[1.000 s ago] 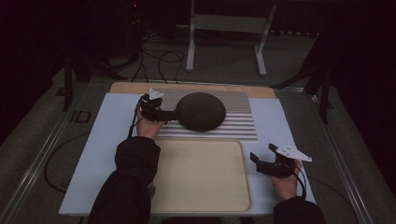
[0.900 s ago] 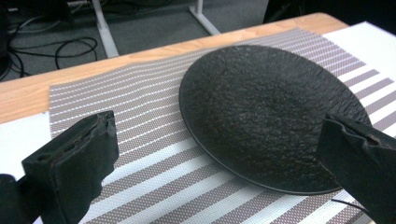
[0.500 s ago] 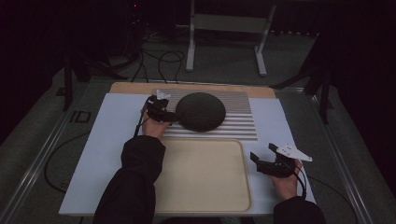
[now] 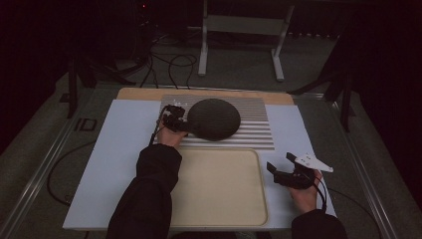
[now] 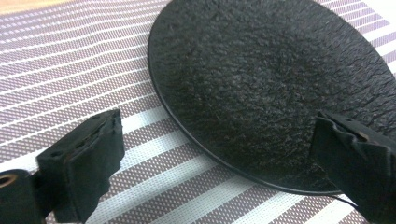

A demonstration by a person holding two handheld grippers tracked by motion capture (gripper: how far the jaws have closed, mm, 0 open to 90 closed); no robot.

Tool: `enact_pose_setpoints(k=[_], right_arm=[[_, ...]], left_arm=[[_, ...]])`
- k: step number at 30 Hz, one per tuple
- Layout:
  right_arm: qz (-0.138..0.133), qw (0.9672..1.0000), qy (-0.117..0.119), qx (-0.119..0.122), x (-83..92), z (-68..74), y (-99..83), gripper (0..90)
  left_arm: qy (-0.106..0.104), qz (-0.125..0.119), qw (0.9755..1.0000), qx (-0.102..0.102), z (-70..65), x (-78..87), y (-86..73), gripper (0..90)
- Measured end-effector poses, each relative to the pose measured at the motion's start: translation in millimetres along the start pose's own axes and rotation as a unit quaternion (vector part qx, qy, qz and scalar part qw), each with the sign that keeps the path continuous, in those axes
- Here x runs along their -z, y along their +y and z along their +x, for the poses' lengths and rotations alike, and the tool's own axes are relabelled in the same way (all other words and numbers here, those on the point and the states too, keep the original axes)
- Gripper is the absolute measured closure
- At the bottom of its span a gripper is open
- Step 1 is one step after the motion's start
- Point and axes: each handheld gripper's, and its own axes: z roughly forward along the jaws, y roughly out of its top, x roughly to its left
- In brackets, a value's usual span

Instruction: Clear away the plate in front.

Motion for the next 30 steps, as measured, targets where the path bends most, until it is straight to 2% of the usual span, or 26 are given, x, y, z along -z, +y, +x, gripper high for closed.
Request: enact_pose_setpoints(k=[8,14,16,22,23,24,26,27,30], right_arm=[[0.000,1.0000,0.000,-0.001,0.2,-0.6,0.0,9.1],[0.000,1.0000,-0.001,-0.001,0.4,-1.0,0.0,9.1],[0.000,1.0000,0.000,-0.001,0.4,-1.0,0.1,9.1],[0.000,1.0000,-0.001,-0.002,0.5,-1.0,0.0,9.1],[0.000,1.0000,-0.001,-0.001,0.5,-1.0,0.0,9.1],[0.000,1.0000,-0.001,-0.001,0.6,-1.0,0.0,9.1],[0.001,1.0000,-0.001,-0.002,0.5,-1.1,0.0,9.1],[0.001,1.0000,-0.001,-0.002,0.5,-1.1,0.0,9.1],[0.001,1.0000,-0.001,-0.003,0.5,-1.3,0.0,9.1]], left_arm=[[-0.014,0.027,0.9994,0.017,-0.2,-11.7,-2.2,11.4],[-0.016,0.049,0.9984,0.025,-0.4,-19.1,-5.0,18.0],[-0.023,0.051,0.9979,0.034,0.1,-21.3,-6.6,19.5],[-0.026,0.047,0.9979,0.037,-0.9,-22.7,-6.1,22.1],[-0.036,0.044,0.9975,0.040,-0.6,-22.8,-6.2,23.6],[-0.050,0.041,0.9968,0.047,-0.5,-23.3,-6.3,26.6],[-0.055,0.037,0.9960,0.060,-0.2,-23.4,-6.3,26.9],[-0.068,0.034,0.9939,0.080,2.9,-22.7,-6.6,27.3],[-0.096,0.019,0.9891,0.110,8.4,-18.4,-7.9,32.8]])
